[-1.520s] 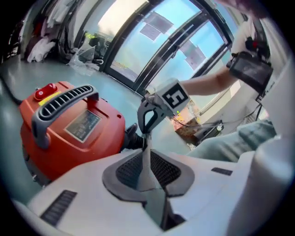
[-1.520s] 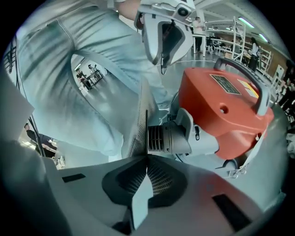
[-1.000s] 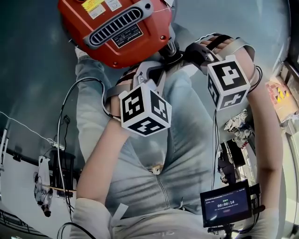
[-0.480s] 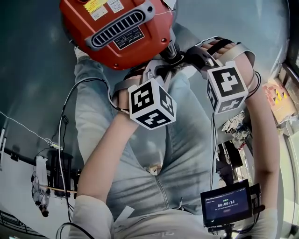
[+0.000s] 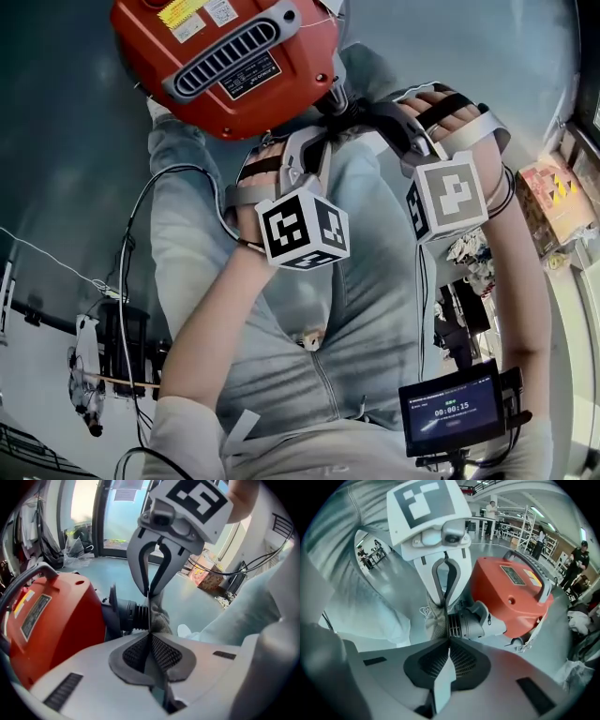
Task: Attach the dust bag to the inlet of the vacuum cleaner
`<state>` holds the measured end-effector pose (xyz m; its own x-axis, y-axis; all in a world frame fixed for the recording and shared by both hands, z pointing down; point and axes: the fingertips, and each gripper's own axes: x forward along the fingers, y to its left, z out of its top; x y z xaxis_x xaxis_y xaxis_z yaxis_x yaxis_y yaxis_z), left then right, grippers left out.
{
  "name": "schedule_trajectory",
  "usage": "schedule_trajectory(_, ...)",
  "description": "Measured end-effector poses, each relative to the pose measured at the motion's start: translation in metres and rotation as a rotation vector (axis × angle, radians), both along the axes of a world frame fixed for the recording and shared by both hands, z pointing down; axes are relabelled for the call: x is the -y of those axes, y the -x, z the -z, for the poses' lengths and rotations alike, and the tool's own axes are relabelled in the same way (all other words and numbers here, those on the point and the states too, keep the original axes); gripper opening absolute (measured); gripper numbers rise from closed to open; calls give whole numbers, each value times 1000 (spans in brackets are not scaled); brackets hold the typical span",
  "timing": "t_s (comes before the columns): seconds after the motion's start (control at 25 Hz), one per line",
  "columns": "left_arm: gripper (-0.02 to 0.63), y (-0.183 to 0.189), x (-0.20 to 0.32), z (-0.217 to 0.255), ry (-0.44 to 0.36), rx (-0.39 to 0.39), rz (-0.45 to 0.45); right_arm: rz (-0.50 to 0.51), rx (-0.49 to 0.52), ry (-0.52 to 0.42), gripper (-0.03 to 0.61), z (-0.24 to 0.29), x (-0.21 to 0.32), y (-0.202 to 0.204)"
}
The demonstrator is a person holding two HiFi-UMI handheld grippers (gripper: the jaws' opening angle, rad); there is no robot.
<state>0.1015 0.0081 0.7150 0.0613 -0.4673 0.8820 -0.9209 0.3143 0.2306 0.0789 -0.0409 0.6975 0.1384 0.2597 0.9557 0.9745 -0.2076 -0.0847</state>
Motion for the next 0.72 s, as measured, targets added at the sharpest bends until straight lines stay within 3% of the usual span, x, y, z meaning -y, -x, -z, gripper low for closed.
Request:
schedule_trajectory(0.16, 11, 6, -6, 7, 30, 2, 64, -56, 2, 12, 15, -1, -1, -2)
schedule_trajectory(0.32, 9, 17, 1, 13, 24, 61, 43, -116, -33, 14, 15, -11, 11, -1)
schedule_trajectory(0.56, 9, 11, -6, 0, 43, 49, 82, -79, 84, 23, 15, 5, -4, 12)
schedule_trajectory(0.72, 6, 34, 0, 22, 23, 144, 118, -192, 19, 48, 15, -9, 13, 13)
